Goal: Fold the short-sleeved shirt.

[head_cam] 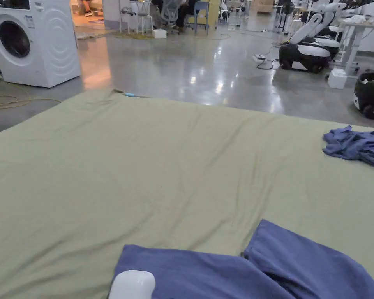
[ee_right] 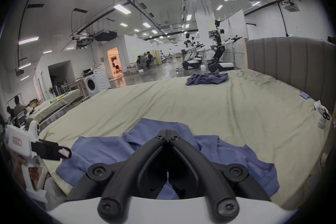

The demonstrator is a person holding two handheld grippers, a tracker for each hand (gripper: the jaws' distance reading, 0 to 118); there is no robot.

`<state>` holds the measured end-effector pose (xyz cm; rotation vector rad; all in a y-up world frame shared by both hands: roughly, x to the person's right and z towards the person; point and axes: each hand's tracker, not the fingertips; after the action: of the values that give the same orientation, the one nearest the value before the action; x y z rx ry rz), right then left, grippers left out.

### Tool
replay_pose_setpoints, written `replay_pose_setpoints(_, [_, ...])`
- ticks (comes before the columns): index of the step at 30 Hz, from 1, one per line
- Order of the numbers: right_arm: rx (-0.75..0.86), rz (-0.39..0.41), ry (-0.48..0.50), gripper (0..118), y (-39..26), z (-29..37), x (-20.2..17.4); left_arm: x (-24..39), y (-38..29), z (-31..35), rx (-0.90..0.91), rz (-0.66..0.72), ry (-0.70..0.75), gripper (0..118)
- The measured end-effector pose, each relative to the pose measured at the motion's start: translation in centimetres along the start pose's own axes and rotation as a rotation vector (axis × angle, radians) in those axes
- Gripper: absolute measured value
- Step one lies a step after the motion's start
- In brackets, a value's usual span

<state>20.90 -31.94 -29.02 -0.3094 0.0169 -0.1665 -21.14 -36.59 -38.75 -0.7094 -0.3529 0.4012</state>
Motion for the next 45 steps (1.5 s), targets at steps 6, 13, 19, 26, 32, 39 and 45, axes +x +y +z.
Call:
replay_pose_setpoints(6, [-0.032, 0.046, 0.001, 2, 0.9, -5.8, -2.3, -6.4, 5.1, -0.2, 0.117, 0.077, 0.119, 1])
replay_pose_setpoints(13, [-0.053, 0.028, -0.039, 2, 1.2, -6.8, -2.2, -10.4, 10.4, -7.9, -0.018, 0.039, 0.148, 101])
replay_pose_setpoints(19, [-0.066, 0.05, -0.047, 2, 1.5, -7.2, -2.4, -10.0, 9.0, -10.6, -0.127, -0.045, 0.337, 85])
replay_pose_setpoints(26, [-0.11, 0.083, -0.042, 2, 1.9, -9.0, -1.4, -8.3, 6.7, -8.3, -0.144, -0.008, 0.229, 6])
replay_pose_setpoints(32, [-0.245, 0.183, -0.042, 91, 4.5, -13.5, 2.6, -8.5, 6.3, -8.9, -0.125, -0.008, 0.262, 6])
replay_pose_setpoints(39, [-0.539, 0.15, -0.017, 116, 4.7, -21.7, 6.1, -8.2, 6.5, -8.9, -0.126, -0.013, 0.268, 6])
replay_pose_setpoints(45, [-0.599, 0.185, 0.008, 85, 4.4, -27.6, 4.9, -8.3, 6.5, -8.9, -0.133, -0.007, 0.266, 6])
